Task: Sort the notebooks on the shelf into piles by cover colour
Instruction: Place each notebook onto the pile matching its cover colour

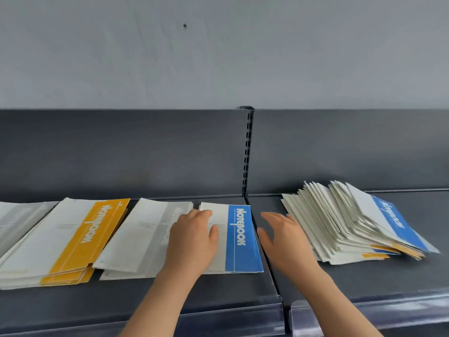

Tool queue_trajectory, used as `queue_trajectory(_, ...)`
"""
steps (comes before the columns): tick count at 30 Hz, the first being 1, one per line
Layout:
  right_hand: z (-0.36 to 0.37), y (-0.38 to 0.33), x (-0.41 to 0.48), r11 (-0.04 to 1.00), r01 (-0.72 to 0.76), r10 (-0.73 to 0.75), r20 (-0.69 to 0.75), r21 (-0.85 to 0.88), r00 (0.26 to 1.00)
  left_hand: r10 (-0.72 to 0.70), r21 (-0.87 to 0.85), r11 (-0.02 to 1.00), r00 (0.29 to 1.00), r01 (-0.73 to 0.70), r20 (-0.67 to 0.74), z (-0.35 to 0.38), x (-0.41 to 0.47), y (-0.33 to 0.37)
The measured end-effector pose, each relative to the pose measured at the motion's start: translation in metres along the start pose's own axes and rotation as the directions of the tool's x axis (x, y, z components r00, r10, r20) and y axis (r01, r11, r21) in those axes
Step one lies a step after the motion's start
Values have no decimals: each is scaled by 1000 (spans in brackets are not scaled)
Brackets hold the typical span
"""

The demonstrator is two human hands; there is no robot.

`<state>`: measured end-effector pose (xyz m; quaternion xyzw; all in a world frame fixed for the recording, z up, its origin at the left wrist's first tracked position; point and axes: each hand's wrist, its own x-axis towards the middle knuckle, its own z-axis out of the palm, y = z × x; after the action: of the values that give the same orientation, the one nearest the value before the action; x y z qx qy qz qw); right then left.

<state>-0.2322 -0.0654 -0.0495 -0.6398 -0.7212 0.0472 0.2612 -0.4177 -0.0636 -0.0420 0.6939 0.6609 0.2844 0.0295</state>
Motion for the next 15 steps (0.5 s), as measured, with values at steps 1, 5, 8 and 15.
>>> queue_trajectory(1,-4,7,0,1000,-13,13,-8,8,1000,21,-5,1000,1000,-21,6,4,2,6)
queue_trajectory(5,-15,29,0,998,-53,54,-63,24,997,100,-54,994,994,-98,37,20,13,26)
queue_trajectory(8,-30,45,-1,996,-84,83,-107,-4,991,150,-85,986,986,-144,70,33,23,43)
queue_trajectory(15,-68,100,-8,984,-179,171,-220,-16,960,259,-154,958,961,-243,94,62,32,99)
